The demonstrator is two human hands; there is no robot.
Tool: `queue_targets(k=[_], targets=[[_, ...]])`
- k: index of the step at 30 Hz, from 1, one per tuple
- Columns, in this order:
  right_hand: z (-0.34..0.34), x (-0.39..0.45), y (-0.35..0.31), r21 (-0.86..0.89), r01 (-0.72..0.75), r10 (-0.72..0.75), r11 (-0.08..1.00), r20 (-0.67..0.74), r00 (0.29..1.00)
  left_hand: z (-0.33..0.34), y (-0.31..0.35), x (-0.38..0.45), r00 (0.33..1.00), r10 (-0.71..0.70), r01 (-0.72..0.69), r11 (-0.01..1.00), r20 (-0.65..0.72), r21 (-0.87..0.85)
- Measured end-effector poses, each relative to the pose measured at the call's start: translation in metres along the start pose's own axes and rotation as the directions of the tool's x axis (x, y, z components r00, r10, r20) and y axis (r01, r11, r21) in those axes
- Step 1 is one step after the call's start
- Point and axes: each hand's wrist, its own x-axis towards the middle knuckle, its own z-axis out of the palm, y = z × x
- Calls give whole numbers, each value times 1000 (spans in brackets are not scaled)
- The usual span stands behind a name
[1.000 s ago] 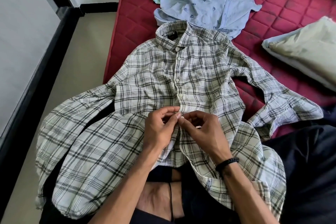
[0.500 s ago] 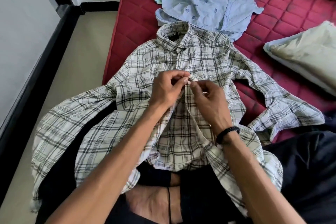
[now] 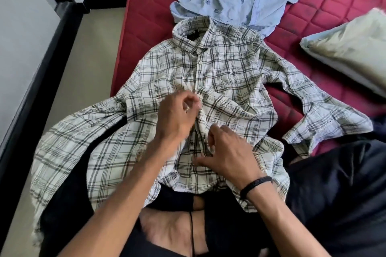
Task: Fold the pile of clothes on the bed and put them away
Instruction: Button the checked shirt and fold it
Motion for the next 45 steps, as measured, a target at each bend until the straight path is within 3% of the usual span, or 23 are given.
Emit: queue_targets(k=[2, 4, 7, 12, 14, 16, 17, 18, 19, 20, 21, 22, 24, 25, 27, 29, 31, 33, 34, 42, 45], targets=[[-1, -8, -1, -52, 72, -70, 996, 35, 997, -14, 17, -44, 992, -4, -25, 974, 123, 227], [-3, -17, -1, -123, 109, -98, 986, 92, 991, -27, 15, -85, 981, -107, 15, 870, 159, 494], [-1, -24, 3, -165, 25, -5, 986, 121, 993, -40, 1, -117, 967, -196, 56, 784, 161, 618], [-15, -28, 3, -154, -38, 38, 987, -3, 999, -55, 13, -100, 984, -145, 108, 949, 107, 296], [-27, -31, 2, -135, -32, 26, 990, -46, 999, -64, 23, -91, 993, -109, 100, 982, 44, 161], [-38, -37, 1, -107, 3, -12, 994, -83, 996, -75, 26, -84, 986, -162, 162, 987, 32, 2], [-41, -39, 2, -91, 44, -51, 995, -76, 996, -80, 26, -82, 965, -251, 260, 952, 75, -163], [-41, -41, 2, -77, 84, -87, 993, -36, 996, -84, 27, -81, 924, -345, 383, 833, 167, -399], [-40, -42, 1, -50, 123, -123, 991, 18, 992, -88, 28, -81, 869, -412, 488, 627, 274, -607], [-36, -42, 1, -10, 148, -147, 989, 77, 986, -89, 27, -82, 820, -451, 548, 444, 351, -709], [-31, -41, 2, 23, 159, -161, 987, 120, 980, -88, 23, -87, 790, -483, 574, 368, 378, -731], [-24, -41, 2, 16, 151, -151, 988, 138, 979, -86, 18, -94, 779, -522, 593, 433, 348, -679], [-11, -40, 6, -65, 114, -105, 991, 120, 987, -82, 3, -109, 854, -504, 520, 815, 129, -254], [-7, -39, 10, -93, 93, -83, 991, 101, 991, -81, -4, -117, 909, -417, 417, 907, 27, -49], [-4, -38, 14, -124, 39, -30, 992, 69, 997, -80, -6, -129, 974, -201, 208, 976, -102, 57], [-1, -34, 19, -159, 1, 6, 987, 45, 999, -78, 12, -141, 990, -60, 73, 993, -128, 97], [3, -29, 22, -186, -38, 45, 982, 33, 998, -73, 31, -155, 996, -36, 23, 988, 83, 154], [5, -28, 24, -170, -36, 42, 985, 33, 999, -58, 37, -170, 946, -60, -50, 944, 319, 325], [4, -28, 25, -157, -17, 24, 987, 40, 999, -52, 34, -176, 928, -68, -89, 914, 366, 395], [-16, -37, 11, -13, 73, -72, 997, 66, 995, -43, 23, -171, 929, -30, -146, 887, 370, 438], [-30, -49, 2, -43, 117, -115, 992, 47, 992, -51, 27, -168, 929, -77, -37, 954, 363, 299]])
